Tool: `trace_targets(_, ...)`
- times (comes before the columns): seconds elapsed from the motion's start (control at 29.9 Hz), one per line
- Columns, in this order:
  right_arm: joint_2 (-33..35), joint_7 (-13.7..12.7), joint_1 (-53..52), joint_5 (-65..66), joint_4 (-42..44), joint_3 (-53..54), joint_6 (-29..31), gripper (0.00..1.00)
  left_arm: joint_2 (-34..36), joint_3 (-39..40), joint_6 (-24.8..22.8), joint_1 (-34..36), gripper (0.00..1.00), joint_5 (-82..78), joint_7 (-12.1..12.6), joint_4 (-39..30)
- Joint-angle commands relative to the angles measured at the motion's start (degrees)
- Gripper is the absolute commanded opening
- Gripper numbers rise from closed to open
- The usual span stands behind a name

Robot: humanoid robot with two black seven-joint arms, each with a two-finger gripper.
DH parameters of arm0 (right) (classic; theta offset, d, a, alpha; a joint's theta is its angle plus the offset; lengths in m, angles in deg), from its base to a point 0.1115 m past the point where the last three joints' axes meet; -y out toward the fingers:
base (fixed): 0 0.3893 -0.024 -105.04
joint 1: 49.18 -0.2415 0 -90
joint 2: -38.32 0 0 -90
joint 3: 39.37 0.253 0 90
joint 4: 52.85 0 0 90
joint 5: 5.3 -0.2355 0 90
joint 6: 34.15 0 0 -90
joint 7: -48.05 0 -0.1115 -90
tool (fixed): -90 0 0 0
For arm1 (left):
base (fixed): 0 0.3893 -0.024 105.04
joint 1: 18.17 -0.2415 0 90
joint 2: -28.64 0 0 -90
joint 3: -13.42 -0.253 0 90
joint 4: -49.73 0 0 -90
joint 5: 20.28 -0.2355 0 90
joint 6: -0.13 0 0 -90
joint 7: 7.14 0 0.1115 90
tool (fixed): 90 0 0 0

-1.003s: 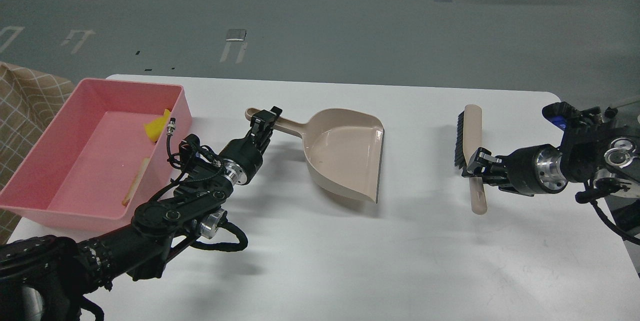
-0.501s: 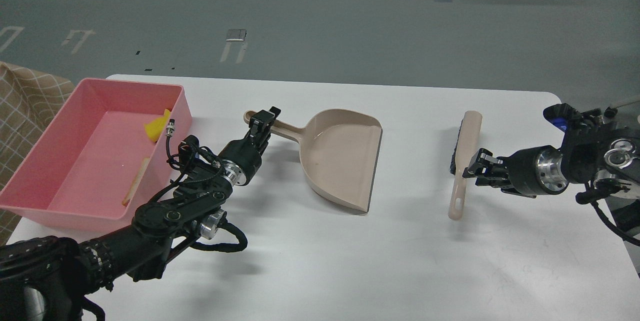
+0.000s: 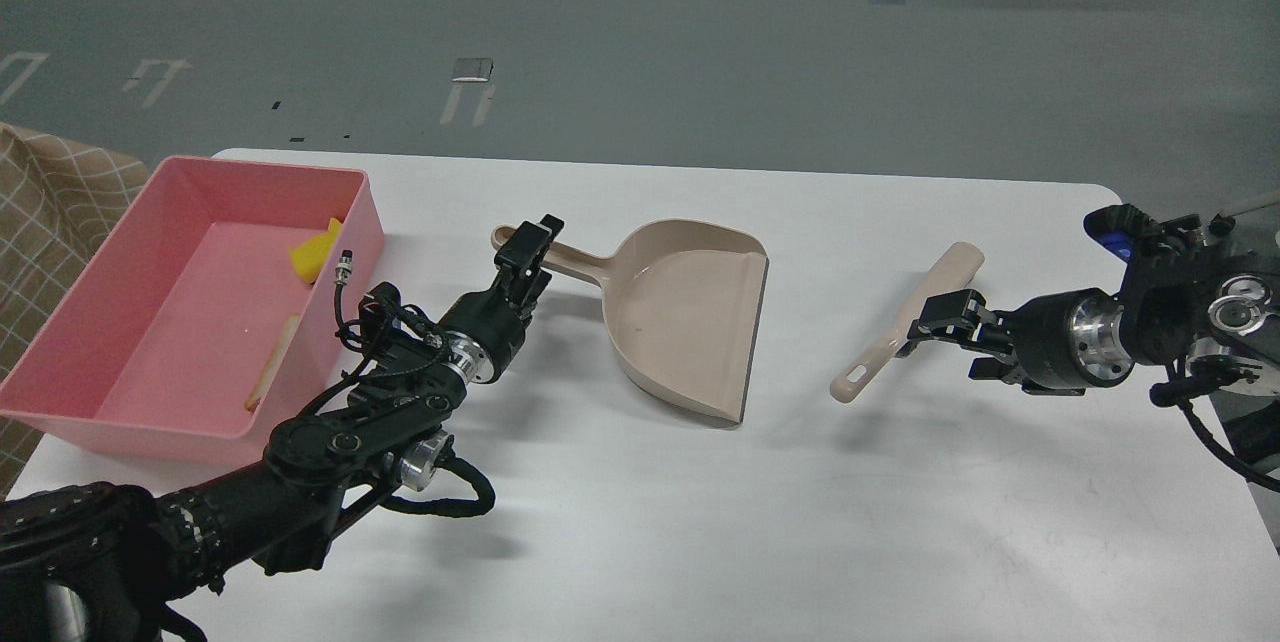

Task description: Sweep and dump garbage into bin

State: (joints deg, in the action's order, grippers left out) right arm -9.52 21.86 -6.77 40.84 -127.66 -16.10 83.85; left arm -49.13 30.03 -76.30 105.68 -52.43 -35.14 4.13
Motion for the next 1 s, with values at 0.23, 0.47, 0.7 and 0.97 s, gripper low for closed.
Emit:
trace_targets(0.23,1.5,0.0,-0.1,0.0,-3.6,0.1,0.0,0.92,6.0,0.3,2.2,-2.3,0.97,0.0,0.0,-8.9)
trace_targets(0.47,4.5,0.0,-0.2,0.0,-7.9,0.0,0.0,0.92,12.2,0.2,6.1,-5.1,0.97,0.0,0.0,-19.6)
trace_targets(0.7,8.2,0.0,-0.8,0.0,-11.4,0.1,0.0,0.97,17.3,0.2,9.2,-6.8,0.97,0.0,0.0,-29.5)
trace_targets(0.97,9.5,0.3,-1.0,0.0,-14.1,12.1,0.0,1.0,25.0,2.7,8.5,-1.3,0.98,0.1,0.0,-37.9)
